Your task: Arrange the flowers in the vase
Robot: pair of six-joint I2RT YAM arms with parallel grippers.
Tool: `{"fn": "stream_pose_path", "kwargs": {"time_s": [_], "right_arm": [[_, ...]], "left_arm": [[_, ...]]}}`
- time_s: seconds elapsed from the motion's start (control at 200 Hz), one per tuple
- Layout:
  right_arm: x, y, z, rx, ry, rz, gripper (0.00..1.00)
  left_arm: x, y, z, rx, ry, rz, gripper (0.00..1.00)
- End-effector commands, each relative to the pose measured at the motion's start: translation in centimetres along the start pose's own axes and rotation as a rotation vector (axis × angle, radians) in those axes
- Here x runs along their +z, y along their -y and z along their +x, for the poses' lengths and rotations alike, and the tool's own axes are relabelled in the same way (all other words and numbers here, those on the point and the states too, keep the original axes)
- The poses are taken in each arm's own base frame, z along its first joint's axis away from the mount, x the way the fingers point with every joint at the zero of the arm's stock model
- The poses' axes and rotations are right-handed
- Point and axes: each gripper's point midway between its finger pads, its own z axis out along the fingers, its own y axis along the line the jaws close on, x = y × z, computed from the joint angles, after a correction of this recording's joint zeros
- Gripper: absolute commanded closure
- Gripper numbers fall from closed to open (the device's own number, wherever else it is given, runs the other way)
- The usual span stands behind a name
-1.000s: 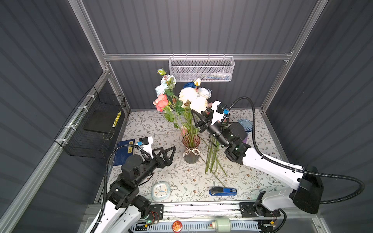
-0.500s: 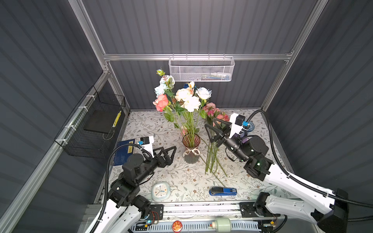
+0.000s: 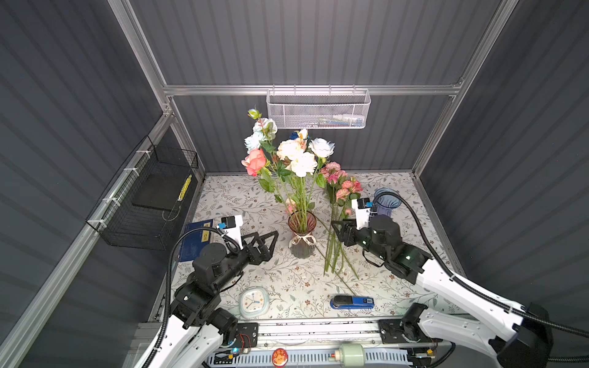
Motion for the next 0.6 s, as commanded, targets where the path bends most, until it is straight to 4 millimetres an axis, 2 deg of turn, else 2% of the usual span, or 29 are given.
{"fn": "stream_pose_path", "kwargs": {"time_s": [0.0,0.09,0.22,0.455,0.595], "right_arm": [[2.1,2.6,5.2,0.026,-0.272,0.082,0.49],[4.3,4.0,6.9,-0.035,-0.378,0.139,0.52],[7.5,5.6,7.5,-0.11,-0.445,0.202,0.54],[13.2,6.8,6.0,-0.207,-0.489,0.234,0.54],[15.9,7.6,5.6,-0.226,-0.538,0.227,0.57]], "left_arm": [[-0.2,0.4,-0.1,0.01,0.016,0.028,0.0],[-0.2,0.3,0.0,0.009,0.013,0.023,0.0],[-0.2,0.2,0.1,0.006,0.012,0.023,0.0],[-0.6,0.2,0.2,0.005,0.011,0.017,0.0],[-0.7,0.1,0.2,0.003,0.011,0.015,0.0]]}}
